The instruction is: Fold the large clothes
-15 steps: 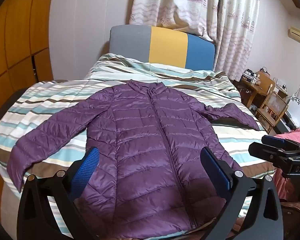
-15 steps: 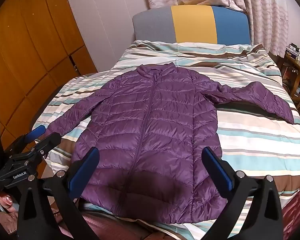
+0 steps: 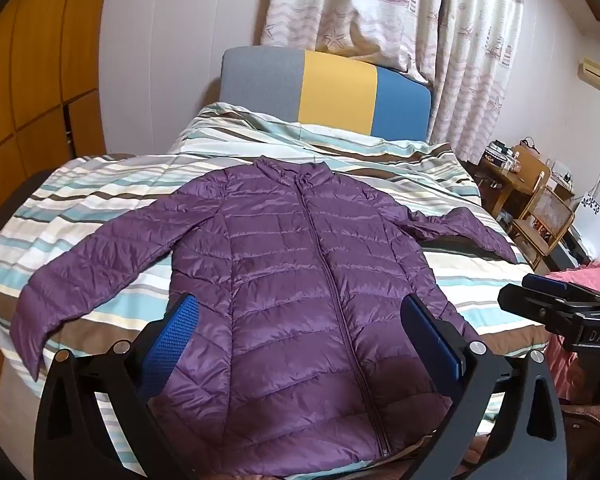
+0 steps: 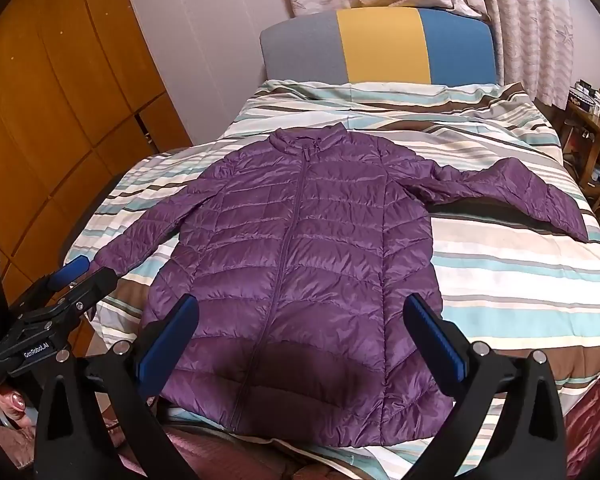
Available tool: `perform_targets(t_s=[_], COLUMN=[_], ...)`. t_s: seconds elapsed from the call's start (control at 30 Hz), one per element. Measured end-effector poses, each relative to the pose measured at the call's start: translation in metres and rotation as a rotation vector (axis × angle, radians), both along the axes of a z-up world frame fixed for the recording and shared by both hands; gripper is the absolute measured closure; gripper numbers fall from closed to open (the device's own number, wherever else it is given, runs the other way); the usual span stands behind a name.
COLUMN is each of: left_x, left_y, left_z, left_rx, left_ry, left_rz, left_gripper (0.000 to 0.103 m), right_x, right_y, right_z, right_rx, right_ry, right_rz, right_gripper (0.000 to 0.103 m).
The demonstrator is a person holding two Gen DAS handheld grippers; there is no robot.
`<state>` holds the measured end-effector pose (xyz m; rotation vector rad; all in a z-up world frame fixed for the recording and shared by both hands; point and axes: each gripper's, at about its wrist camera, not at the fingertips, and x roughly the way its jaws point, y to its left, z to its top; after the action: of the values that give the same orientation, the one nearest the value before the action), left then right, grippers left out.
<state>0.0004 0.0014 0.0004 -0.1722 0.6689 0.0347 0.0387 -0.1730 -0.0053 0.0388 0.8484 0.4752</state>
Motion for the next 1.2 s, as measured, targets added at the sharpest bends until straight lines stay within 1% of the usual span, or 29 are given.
perform_targets(t_s=[1.2], left_x=[-0.0013], left_y=[0.0009], left_z=[-0.0007], left_rx=[-0.013], left_ry=[0.011], left_rz=[0.005], left_gripper=[0.003], right_x=[0.0005], right_y=[-0.0035], right_z=[-0.0033], right_rx=[0.000], right_ry=[0.014], right_rz=[-0.010], right_gripper=[0.002])
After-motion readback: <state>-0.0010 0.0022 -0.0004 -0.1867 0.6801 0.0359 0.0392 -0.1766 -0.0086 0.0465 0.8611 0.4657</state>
